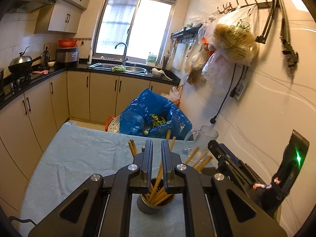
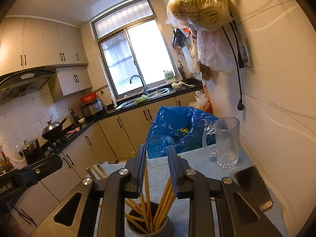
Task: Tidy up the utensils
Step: 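Lower both chopsticks into the black cup and open both grippers, then pull both open grippers back from the black cup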
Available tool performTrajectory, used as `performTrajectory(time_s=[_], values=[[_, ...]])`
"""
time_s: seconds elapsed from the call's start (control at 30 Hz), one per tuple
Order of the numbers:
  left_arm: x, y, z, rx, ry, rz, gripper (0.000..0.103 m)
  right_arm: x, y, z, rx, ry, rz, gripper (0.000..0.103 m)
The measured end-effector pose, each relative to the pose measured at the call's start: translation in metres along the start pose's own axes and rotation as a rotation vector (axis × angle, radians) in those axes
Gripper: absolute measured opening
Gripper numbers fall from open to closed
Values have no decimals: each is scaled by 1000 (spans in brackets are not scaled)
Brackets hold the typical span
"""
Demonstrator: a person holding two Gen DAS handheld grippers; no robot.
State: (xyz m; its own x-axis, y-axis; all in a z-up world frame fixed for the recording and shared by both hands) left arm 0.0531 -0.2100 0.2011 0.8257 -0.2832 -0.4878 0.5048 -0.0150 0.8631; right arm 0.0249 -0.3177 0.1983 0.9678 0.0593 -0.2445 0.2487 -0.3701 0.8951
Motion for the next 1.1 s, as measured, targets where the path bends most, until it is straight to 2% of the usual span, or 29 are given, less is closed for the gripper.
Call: performTrajectory(time_s=[0.07,0.2,0.27,0.33,0.4,0.53,0.7,0.77,0.83,1.1], values=[[-12,-1,-2,-7,-9,6,19,-11,3,-1,-1,-1,10,27],[-38,-7,-9,-11,-14,32,26,-30,4,-1,1,-4,21,34],[-51,-13,-13,-2,-16,44,34,-40,2,0,5,-7,21,37],[-62,-20,-16,12,-16,53,43,-50,-4,1,9,-12,14,41],[-72,-30,-20,31,-2,65,47,-57,-11,3,18,-18,4,47],[-84,-53,-27,62,26,61,61,-70,-30,8,40,-22,-25,48],[-90,-78,-35,64,35,36,63,-82,-60,13,64,-35,-77,51],[-92,-84,-42,59,58,35,68,-86,-69,14,77,-36,-91,51],[-94,-89,-47,50,76,36,69,-91,-77,15,86,-36,-102,52],[-94,-103,-62,53,151,26,73,-103,-94,5,50,-38,-124,56]])
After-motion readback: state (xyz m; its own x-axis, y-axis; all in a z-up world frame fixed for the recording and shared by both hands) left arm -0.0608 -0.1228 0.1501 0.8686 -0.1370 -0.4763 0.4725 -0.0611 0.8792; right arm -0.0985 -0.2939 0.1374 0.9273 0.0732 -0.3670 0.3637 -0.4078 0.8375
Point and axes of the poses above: each gripper's, at about its wrist camera, not at the fingertips, and x roughly the way its jaws point, z to its right, y to its top, the point moved 10 cm from there along x, roughly the way its jaws point, and after that the axes turned 13 degrees about y, right-handed, at the moved point
